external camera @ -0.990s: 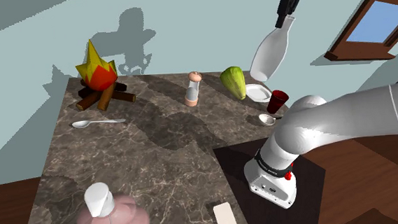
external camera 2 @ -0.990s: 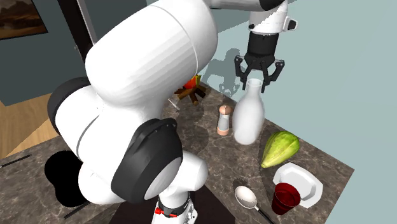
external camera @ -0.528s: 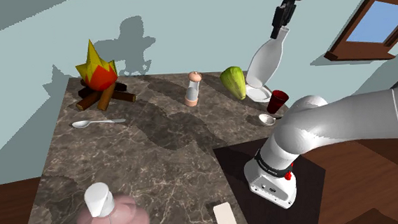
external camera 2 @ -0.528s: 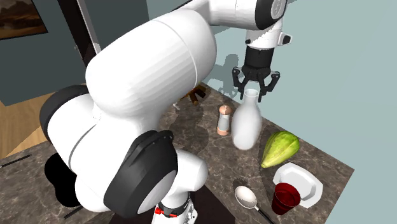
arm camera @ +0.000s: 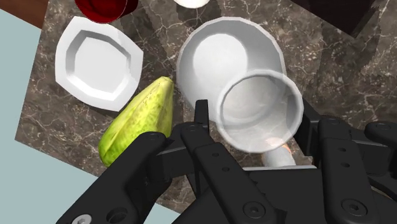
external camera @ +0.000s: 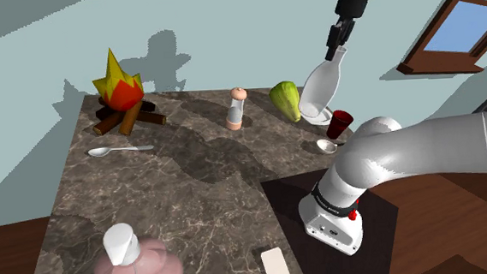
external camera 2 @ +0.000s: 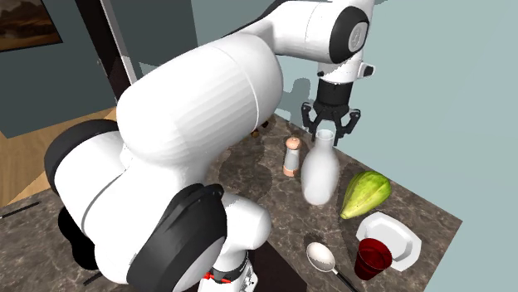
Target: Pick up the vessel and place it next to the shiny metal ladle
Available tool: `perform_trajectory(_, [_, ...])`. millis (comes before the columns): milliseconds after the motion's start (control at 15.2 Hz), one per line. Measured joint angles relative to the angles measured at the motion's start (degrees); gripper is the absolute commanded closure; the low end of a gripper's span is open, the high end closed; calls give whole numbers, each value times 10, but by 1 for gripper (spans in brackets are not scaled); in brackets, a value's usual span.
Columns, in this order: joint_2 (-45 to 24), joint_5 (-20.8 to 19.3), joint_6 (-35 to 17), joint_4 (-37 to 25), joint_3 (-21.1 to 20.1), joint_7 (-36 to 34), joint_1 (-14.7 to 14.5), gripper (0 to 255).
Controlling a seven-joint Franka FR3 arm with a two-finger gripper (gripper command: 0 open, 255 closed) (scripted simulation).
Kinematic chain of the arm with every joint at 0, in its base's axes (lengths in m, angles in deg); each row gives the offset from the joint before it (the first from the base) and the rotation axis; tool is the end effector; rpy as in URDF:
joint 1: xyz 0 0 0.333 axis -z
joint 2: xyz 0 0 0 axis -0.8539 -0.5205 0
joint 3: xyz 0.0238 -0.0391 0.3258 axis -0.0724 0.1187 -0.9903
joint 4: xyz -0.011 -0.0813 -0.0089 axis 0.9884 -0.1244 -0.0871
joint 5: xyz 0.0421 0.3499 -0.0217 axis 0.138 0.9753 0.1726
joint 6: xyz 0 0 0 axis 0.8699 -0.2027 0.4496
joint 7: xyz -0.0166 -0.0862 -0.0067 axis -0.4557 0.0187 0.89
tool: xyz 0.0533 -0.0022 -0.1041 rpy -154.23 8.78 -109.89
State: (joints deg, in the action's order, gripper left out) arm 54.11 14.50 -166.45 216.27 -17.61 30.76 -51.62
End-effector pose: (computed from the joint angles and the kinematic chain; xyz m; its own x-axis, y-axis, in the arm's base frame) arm 0.1877 -0.1965 0.5980 0.9965 -0.0455 -0.0702 -0.0441 -0.9988 0.0215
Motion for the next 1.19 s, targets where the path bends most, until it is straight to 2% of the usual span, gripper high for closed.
perform_trajectory(1188, [27,-32,-126,153,33,-14,14,255])
